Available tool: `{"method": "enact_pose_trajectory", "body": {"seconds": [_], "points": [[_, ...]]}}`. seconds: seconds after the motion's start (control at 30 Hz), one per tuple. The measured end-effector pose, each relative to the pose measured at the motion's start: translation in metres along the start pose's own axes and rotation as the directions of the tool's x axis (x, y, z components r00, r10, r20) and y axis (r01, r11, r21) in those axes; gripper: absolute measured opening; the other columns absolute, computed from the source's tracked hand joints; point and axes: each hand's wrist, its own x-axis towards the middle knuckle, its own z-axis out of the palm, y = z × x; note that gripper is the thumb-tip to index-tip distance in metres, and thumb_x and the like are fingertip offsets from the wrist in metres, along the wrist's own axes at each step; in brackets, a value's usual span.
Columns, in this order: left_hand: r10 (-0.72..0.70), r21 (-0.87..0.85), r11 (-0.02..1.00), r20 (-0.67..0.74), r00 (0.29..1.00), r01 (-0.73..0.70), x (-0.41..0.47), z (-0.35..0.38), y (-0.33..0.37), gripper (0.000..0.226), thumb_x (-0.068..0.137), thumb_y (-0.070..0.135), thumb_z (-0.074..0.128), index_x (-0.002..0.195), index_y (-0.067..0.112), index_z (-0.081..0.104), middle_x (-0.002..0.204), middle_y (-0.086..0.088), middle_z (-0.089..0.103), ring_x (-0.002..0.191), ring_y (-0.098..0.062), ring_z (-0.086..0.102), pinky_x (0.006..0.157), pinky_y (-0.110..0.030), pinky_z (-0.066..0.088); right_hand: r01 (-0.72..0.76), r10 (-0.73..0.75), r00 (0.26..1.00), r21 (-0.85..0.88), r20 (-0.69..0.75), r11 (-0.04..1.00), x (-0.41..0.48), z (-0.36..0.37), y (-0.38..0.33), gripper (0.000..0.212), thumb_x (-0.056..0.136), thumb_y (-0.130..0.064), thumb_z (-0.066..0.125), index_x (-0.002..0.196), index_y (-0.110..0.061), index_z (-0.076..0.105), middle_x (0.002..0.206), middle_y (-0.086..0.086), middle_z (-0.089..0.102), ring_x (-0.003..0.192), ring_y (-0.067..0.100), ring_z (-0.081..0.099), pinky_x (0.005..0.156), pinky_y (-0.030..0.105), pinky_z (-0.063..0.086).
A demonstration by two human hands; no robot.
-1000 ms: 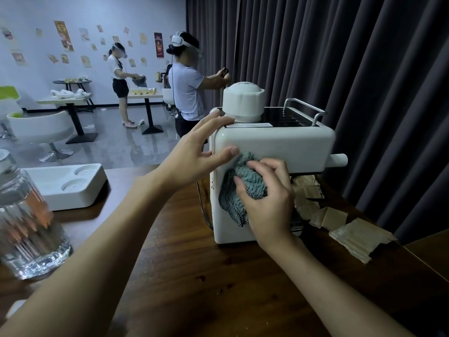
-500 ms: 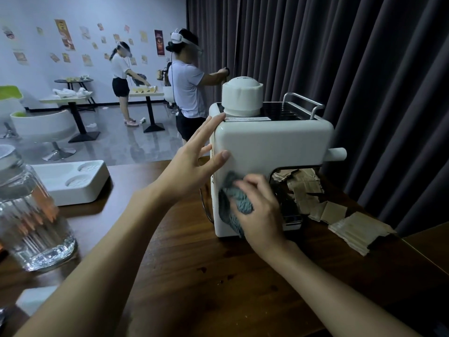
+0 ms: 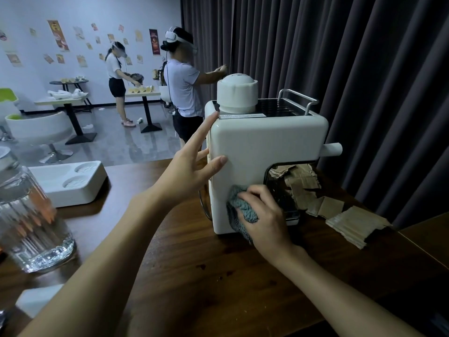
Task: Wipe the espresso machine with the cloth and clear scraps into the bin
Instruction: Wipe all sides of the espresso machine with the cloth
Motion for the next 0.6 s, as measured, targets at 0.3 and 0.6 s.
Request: {"method": "enact_pose_trajectory", "body": {"seconds": [0.3, 0.6], "points": [[0.023, 0.032, 0.999, -0.018, 1.000, -0.023, -0.004, 0.004, -0.001, 0.079, 0.096, 0.029, 0.063, 0.150, 0.057, 0.011, 0.160, 0.020, 0.024, 0.142, -0.025, 0.041, 0.111, -0.058, 0.038, 0.002, -0.005, 0.996, -0.030, -0.095, 1.000, 0.011, -0.009, 0.010, 0.043, 0.070, 0.003, 0.081, 0.110, 0.000, 0.067, 0.113, 0.011, 0.058, 0.102, 0.020, 0.060, 0.089, 0.024, 0.053], [0.019, 0.048, 0.999, -0.028, 0.999, -0.018, -0.017, 0.009, -0.010, 0.093, 0.093, 0.018, 0.066, 0.147, 0.062, 0.004, 0.163, 0.014, 0.018, 0.140, -0.024, 0.043, 0.094, -0.023, 0.053, -0.015, 0.017, 0.999, -0.039, 0.036, 0.999, -0.009, -0.004, 0.013, 0.046, 0.069, 0.002, 0.082, 0.113, -0.002, 0.066, 0.119, 0.005, 0.052, 0.102, 0.025, 0.064, 0.087, 0.028, 0.054]]}}
